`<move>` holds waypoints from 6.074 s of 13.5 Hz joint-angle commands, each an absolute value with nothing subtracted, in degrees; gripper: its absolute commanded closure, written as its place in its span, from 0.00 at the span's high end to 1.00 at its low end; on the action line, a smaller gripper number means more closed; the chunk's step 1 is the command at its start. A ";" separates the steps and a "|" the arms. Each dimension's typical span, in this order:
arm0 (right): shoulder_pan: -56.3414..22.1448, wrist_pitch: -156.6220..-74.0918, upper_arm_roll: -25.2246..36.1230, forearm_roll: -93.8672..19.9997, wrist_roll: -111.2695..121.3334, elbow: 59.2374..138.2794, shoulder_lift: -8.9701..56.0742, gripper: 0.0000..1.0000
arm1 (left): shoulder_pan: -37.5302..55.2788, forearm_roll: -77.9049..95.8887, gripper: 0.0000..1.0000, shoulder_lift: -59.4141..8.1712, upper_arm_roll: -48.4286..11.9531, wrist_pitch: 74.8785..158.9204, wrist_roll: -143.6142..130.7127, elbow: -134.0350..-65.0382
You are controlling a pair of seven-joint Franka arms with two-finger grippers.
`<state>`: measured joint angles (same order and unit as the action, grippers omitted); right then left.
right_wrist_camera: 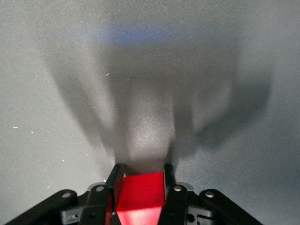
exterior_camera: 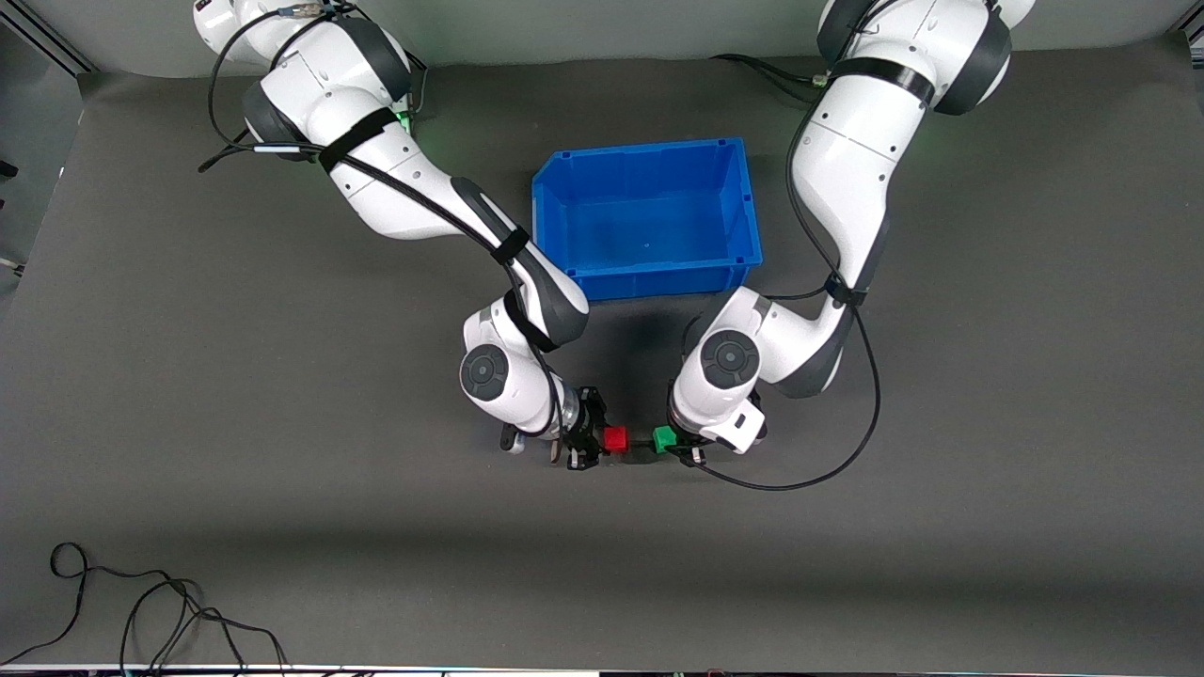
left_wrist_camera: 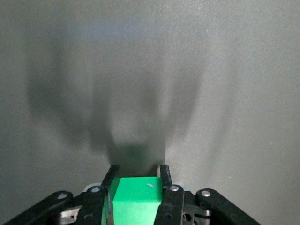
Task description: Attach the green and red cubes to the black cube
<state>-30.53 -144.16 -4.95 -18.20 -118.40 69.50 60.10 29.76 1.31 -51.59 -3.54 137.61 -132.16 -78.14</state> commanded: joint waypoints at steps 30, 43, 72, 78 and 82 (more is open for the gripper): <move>-31.99 -150.03 -3.96 -16.79 -119.97 66.27 63.54 0.00 | 30.32 -1.66 0.99 -55.63 -2.11 139.66 -133.24 -71.89; -32.08 -149.24 -3.96 -14.85 -119.79 66.09 61.45 1.00 | 25.41 -6.60 1.00 -45.81 -2.63 123.16 -123.09 -73.91; -6.50 -68.28 8.96 -5.19 -7.04 71.18 15.91 1.00 | 0.44 0.53 1.00 -0.96 -2.64 83.96 -10.02 -86.77; -7.12 -85.75 8.97 -5.01 -6.50 85.58 7.22 1.00 | 0.44 0.35 1.00 -4.66 -2.64 84.11 -9.84 -82.27; -8.35 -93.34 8.88 -0.63 -3.19 91.76 3.69 1.00 | 0.79 -2.97 1.00 -5.36 -2.72 85.07 -9.06 -82.88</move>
